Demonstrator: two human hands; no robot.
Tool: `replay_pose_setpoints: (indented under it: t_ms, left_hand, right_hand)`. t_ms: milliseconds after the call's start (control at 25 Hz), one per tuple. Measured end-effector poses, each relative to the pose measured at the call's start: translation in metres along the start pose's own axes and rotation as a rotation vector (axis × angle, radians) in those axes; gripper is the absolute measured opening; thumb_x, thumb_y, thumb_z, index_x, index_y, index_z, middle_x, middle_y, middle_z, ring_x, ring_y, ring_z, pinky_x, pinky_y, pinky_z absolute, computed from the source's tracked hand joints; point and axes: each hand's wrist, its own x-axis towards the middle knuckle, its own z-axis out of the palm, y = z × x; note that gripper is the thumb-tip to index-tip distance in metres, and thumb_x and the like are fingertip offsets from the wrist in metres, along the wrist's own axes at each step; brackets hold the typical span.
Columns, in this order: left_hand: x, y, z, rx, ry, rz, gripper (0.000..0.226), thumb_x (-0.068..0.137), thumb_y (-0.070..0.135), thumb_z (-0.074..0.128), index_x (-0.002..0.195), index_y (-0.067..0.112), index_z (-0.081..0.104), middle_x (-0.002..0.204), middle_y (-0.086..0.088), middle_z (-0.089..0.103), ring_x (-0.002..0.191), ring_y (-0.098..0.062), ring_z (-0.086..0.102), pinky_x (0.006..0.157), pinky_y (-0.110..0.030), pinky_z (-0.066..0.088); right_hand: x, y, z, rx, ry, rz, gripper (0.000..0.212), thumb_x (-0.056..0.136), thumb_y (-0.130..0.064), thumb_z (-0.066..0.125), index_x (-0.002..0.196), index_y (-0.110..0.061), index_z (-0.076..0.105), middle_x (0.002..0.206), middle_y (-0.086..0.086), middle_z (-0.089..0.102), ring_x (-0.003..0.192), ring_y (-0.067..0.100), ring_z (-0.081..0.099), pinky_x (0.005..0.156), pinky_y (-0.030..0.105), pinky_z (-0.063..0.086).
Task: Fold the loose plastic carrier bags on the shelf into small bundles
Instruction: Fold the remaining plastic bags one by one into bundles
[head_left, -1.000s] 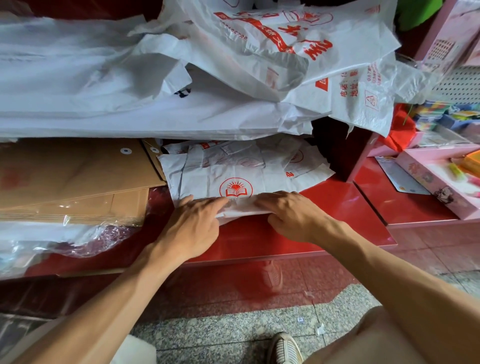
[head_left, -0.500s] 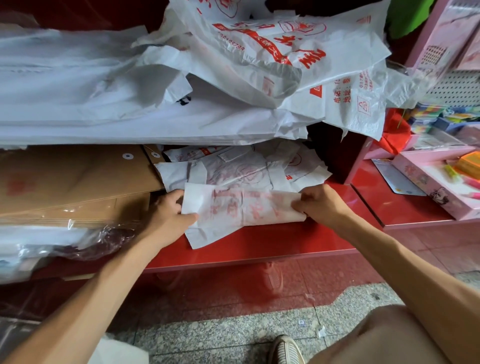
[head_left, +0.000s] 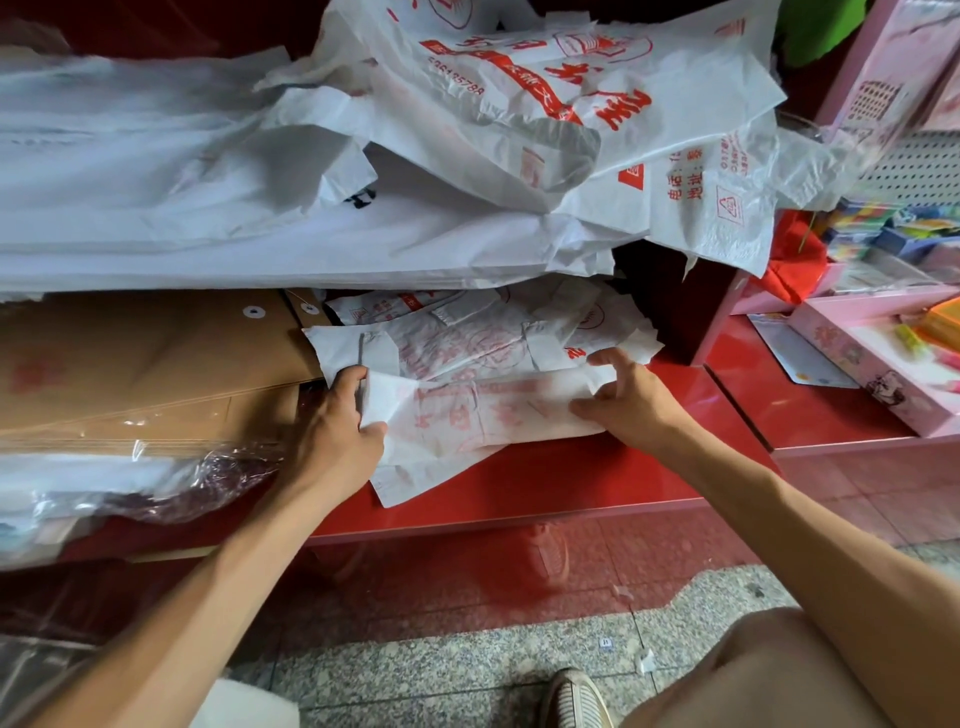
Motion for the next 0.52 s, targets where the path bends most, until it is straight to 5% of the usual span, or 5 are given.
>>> replay_pose_setpoints:
  t_ms: [240, 360, 440, 520]
  left_hand:
    - [0.001, 0.002, 0.003, 0.019, -0.009, 0.006, 0.059, 0.090, 0.015, 0.059, 0.143, 0.022, 0.034, 0.115, -0.010, 0.064, 0.107, -0.026, 0.050, 0.082, -0.029, 0.032]
    - [-0.006, 0.005, 0.002, 0.231, 0.134, 0.223, 0.076, 0.079, 0.011, 0.066, 0.147, 0.019, 0.032, 0.122, -0.012, 0.056, 0.110, -0.031, 0.053, 0.088, -0.043, 0.044]
    - [-0.010, 0.010, 0.006, 0.304, 0.144, 0.463, 0.067, 0.082, 0.027, 0.064, 0.144, 0.015, 0.042, 0.140, -0.011, 0.047, 0.123, -0.031, 0.049, 0.100, -0.045, 0.040]
    - [-0.014, 0.018, 0.008, 0.304, -0.105, 0.571, 0.071, 0.085, 0.057, 0.043, 0.144, 0.017, 0.044, 0.155, -0.003, 0.034, 0.139, -0.024, 0.036, 0.115, -0.042, 0.026]
  right_hand:
    - [0.008, 0.006, 0.008, -0.180, 0.067, -0.034, 0.039, 0.086, -0.024, 0.066, 0.121, -0.016, 0.050, 0.075, -0.003, 0.063, 0.062, 0.015, 0.056, 0.055, 0.029, 0.037]
    - [0.004, -0.001, 0.011, -0.360, 0.206, -0.057, 0.034, 0.088, -0.029, 0.063, 0.118, -0.017, 0.052, 0.093, 0.001, 0.065, 0.083, 0.024, 0.061, 0.064, 0.031, 0.040]
    - [-0.002, -0.010, 0.019, -0.431, 0.290, -0.355, 0.034, 0.090, -0.035, 0.061, 0.119, -0.017, 0.056, 0.108, 0.002, 0.064, 0.098, 0.024, 0.059, 0.073, 0.032, 0.044]
    - [-0.006, -0.019, 0.034, -0.467, 0.092, -0.625, 0.051, 0.089, -0.048, 0.055, 0.131, -0.019, 0.054, 0.131, 0.002, 0.058, 0.117, 0.025, 0.053, 0.091, 0.040, 0.045]
